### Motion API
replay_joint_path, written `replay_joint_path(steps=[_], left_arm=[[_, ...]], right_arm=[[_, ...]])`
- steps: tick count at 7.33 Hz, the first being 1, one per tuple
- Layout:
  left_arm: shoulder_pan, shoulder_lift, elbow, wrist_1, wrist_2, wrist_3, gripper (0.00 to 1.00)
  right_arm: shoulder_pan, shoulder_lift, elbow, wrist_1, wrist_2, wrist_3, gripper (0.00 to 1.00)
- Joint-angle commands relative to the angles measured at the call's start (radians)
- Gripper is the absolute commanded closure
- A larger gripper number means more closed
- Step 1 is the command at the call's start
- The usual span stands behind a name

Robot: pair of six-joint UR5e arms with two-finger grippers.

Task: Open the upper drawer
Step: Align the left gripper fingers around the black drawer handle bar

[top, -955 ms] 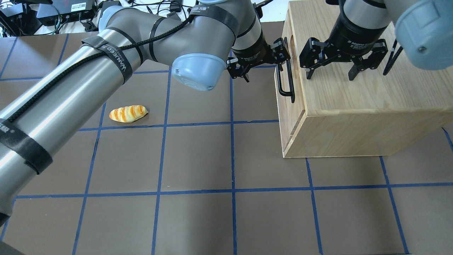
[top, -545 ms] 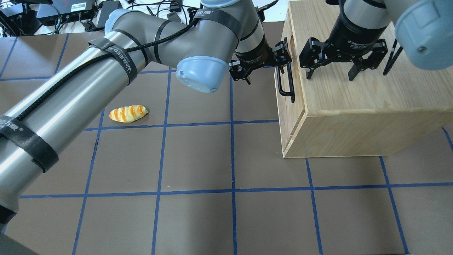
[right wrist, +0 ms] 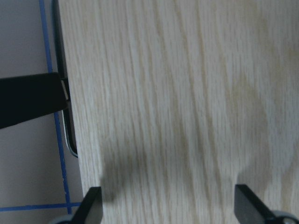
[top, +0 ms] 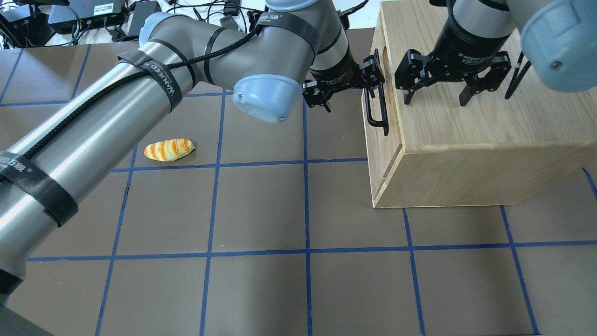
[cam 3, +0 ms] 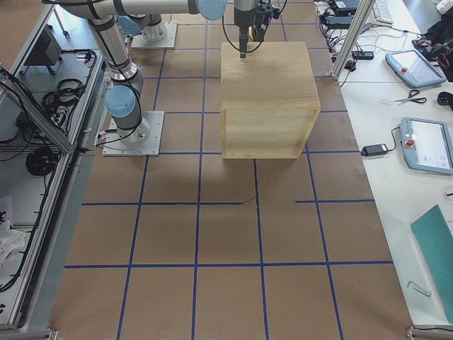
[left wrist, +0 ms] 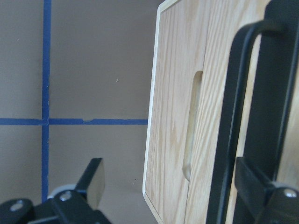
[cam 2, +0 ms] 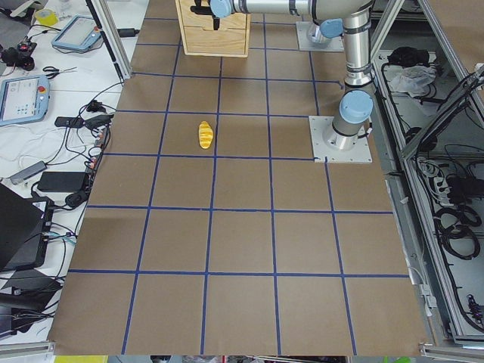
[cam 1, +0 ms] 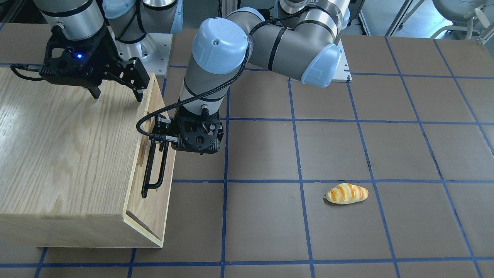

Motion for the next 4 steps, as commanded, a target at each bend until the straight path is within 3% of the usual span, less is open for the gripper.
replay_joint_path(steps=[1,4], left_arm=[[-0.002,-0.004,0.002,0.002,0.0,0.009,0.0],[-0.002,-0.015,0.003,0.004,0.0,0.013,0.0]], right_arm=[[0.0,0.0,0.0,0.0,-0.001,0.0,0.0],[0.0,0.0,0.0,0.0,-0.001,0.0,0.0]])
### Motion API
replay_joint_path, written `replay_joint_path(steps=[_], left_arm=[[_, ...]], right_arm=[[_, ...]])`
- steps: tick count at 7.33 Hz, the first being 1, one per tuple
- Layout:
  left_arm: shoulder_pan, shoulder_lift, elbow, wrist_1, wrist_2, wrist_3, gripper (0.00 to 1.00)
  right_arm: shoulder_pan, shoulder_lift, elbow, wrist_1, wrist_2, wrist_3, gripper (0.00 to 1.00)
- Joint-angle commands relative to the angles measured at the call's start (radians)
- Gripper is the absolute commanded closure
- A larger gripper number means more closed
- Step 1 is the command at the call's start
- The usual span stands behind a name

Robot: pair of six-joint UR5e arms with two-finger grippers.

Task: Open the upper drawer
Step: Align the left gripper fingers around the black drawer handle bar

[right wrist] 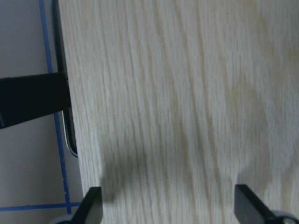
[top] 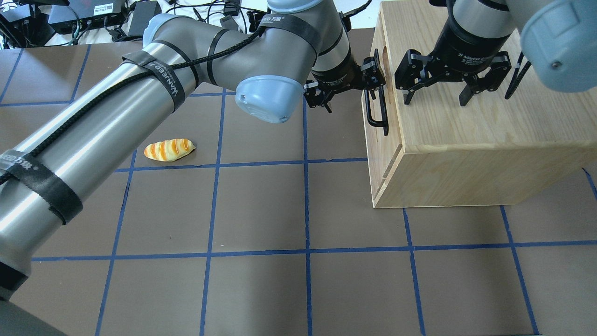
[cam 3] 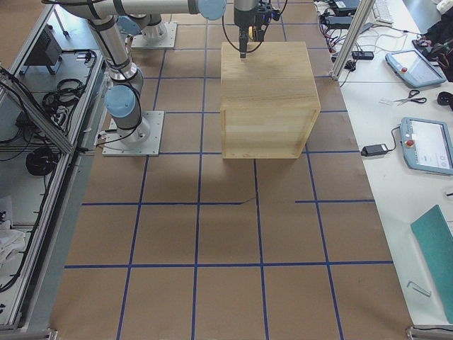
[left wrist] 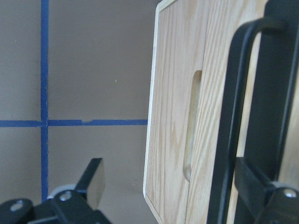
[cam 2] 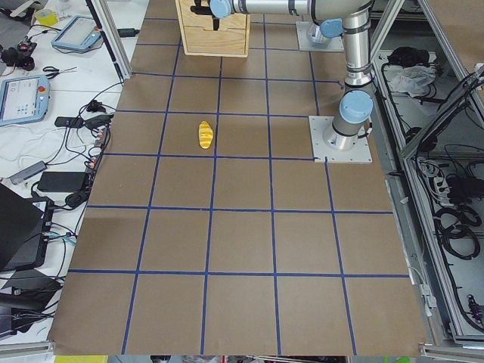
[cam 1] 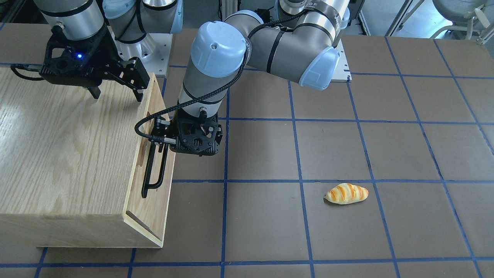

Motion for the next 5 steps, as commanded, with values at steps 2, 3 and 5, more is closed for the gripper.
replay_joint_path(steps=[2,3,5], left_arm=[[0.0,-0.003,0.0,0.002,0.003,-0.001,0.0],[0.0,-0.005,0.0,0.0,0.004,0.002,0.0],[0.001,0.001,0.002,0.0,0.018,0.027,0.0]], right_arm=[[0.0,0.0,0.0,0.0,0.0,0.0,0.0],[0.0,0.0,0.0,0.0,0.0,0.0,0.0],[0.0,0.0,0.0,0.0,0.0,0.0,0.0]])
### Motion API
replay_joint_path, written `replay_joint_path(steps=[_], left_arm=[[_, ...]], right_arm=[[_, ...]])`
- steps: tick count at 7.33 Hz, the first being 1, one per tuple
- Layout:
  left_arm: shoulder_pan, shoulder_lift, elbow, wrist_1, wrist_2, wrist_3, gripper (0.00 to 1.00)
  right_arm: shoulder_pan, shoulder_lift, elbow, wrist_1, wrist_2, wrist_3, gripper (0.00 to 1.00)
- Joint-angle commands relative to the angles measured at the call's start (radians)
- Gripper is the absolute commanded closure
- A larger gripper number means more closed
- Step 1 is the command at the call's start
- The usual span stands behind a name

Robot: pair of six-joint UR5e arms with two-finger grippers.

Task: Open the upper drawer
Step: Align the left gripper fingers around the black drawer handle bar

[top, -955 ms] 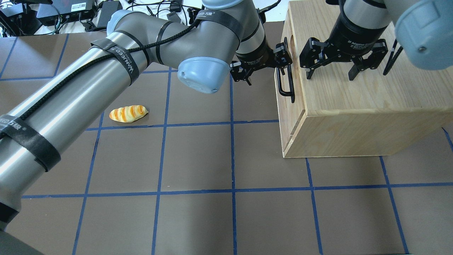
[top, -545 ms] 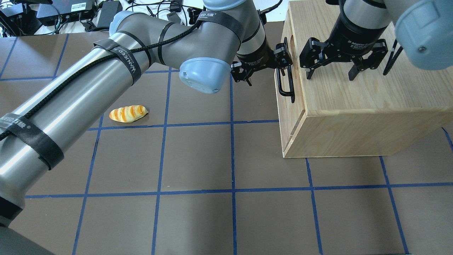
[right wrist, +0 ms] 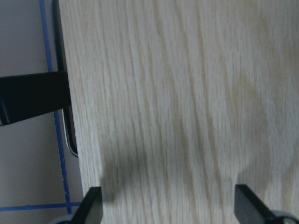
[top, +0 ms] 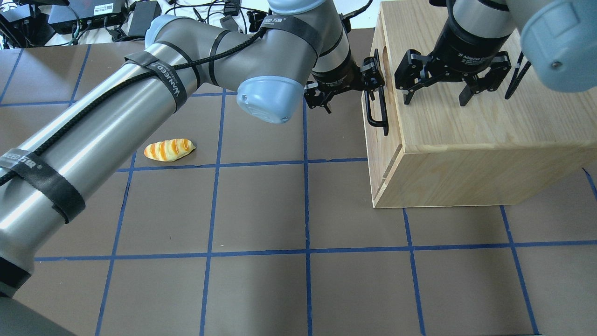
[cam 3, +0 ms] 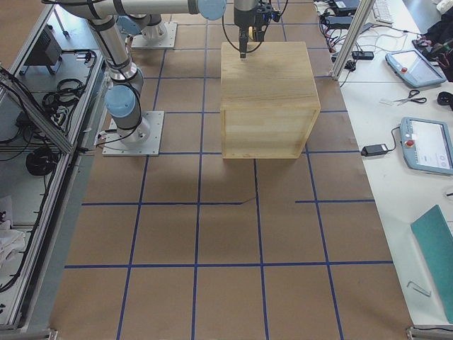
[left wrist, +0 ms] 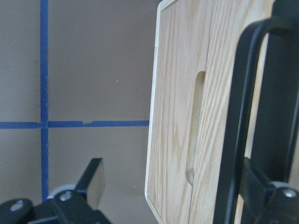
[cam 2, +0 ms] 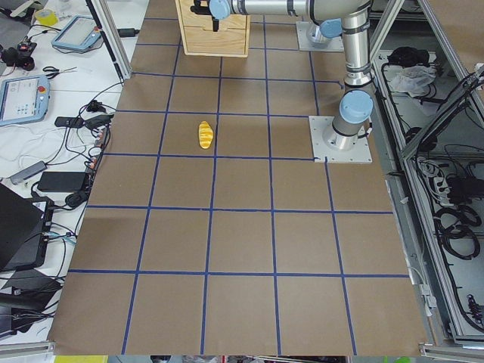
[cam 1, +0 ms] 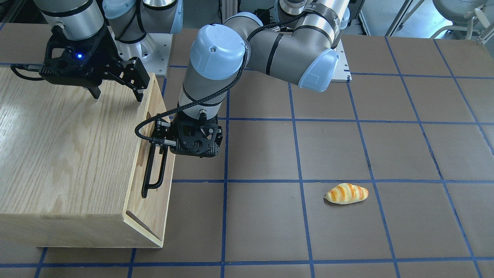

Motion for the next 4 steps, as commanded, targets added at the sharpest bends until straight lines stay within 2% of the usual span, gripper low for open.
replay_joint_path(steps=[1,4], left_arm=[[0.001,0.003,0.004,0.0,0.011,0.037,0.0],[0.003,0.004,0.007,-0.002,0.046,0.068,0.0]], right_arm=[[0.0,0.0,0.0,0.0,-0.001,0.0,0.0],[0.0,0.0,0.0,0.0,-0.001,0.0,0.0]])
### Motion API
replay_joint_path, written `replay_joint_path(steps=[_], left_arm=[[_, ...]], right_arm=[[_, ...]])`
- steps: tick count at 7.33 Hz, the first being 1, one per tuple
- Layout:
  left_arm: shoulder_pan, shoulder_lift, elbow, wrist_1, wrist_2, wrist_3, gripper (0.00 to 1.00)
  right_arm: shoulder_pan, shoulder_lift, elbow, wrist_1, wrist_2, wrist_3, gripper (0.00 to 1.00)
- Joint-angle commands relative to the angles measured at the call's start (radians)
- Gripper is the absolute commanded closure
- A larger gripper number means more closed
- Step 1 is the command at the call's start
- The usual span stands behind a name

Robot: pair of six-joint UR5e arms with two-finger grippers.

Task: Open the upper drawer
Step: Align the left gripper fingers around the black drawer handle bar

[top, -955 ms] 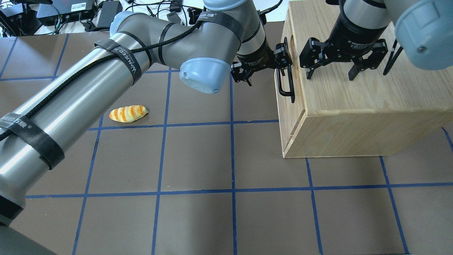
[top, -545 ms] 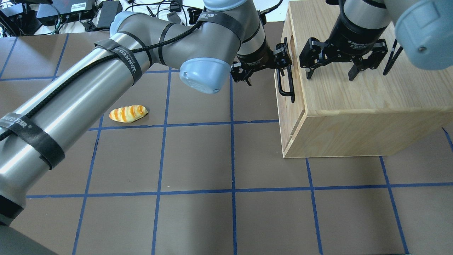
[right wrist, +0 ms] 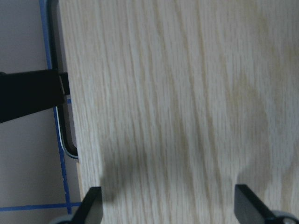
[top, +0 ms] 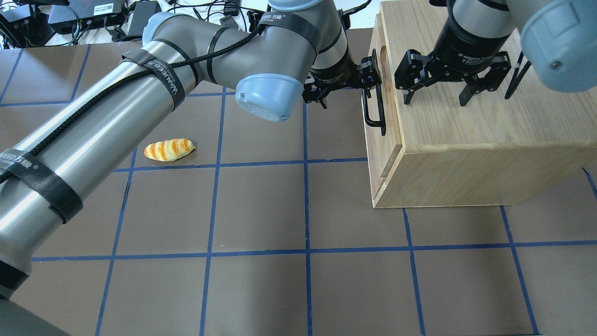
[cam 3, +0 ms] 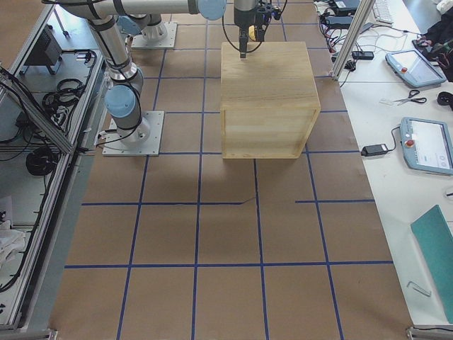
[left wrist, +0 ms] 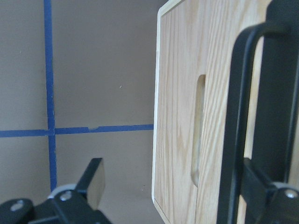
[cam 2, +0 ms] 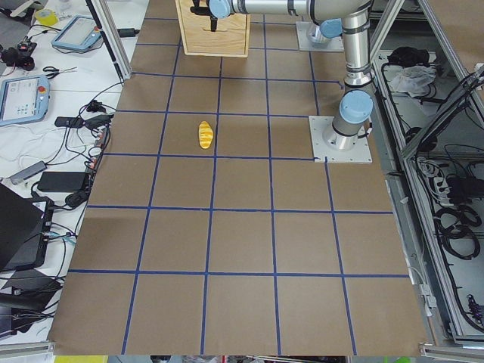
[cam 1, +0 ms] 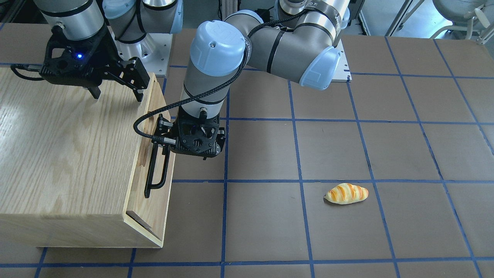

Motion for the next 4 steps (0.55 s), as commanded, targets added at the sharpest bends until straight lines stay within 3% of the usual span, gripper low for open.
replay_joint_path(steps=[1,4], left_arm=[[0.001,0.009,0.001,-0.001,0.014,0.023,0.0],[0.007,0.015,0.002,-0.01,0.023,0.042,0.0]], right_arm=[[0.0,0.0,0.0,0.0,0.001,0.0,0.0],[0.0,0.0,0.0,0.0,0.001,0.0,0.0]])
